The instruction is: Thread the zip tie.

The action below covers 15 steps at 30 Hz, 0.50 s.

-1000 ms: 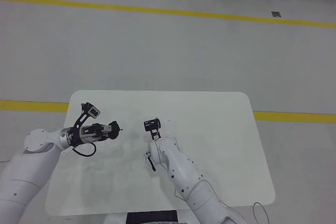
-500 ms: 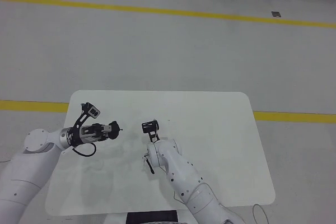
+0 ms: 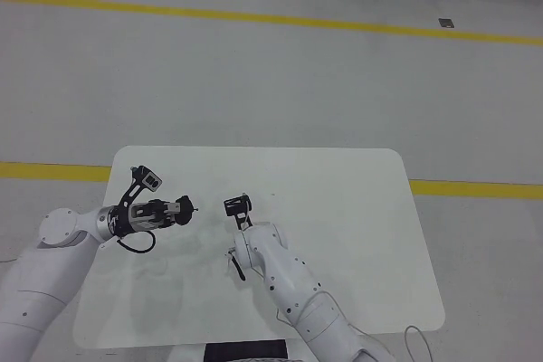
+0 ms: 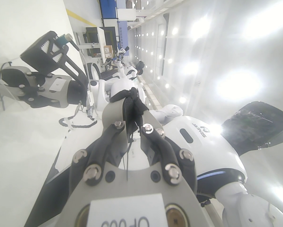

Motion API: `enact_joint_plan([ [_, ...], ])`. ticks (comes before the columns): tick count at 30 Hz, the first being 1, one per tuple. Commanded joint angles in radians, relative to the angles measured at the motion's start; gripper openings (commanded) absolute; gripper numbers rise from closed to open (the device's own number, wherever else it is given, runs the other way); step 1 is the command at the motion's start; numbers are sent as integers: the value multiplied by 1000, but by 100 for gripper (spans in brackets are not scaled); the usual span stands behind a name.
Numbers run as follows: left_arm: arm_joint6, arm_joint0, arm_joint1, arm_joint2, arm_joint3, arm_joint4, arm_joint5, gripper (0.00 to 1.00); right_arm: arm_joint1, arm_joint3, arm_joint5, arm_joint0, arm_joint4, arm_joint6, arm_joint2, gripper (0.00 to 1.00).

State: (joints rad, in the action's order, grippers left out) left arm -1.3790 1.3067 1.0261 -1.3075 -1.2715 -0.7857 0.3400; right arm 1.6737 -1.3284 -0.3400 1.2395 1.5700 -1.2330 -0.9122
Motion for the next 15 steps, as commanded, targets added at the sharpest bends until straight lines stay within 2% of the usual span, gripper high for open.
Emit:
enact_joint_plan([
  [1, 0, 0, 0, 0, 0, 0, 0, 0, 1, 17, 0, -11, 0, -1, 1, 18],
  [5, 0, 0, 0, 0, 0, 0, 0, 0, 3, 27, 0, -17, 0, -1, -5, 14],
  [6, 0, 0, 0, 0, 0, 0, 0, 0, 2, 26, 0, -17, 0, -2, -7, 5],
  [7, 0, 0, 0, 0, 0, 0, 0, 0, 2, 24, 0, -16, 0, -3, -8, 1],
  [15, 0, 0, 0, 0, 0, 0, 0, 0, -6, -1, 0, -6, 0, -8, -15, 0],
])
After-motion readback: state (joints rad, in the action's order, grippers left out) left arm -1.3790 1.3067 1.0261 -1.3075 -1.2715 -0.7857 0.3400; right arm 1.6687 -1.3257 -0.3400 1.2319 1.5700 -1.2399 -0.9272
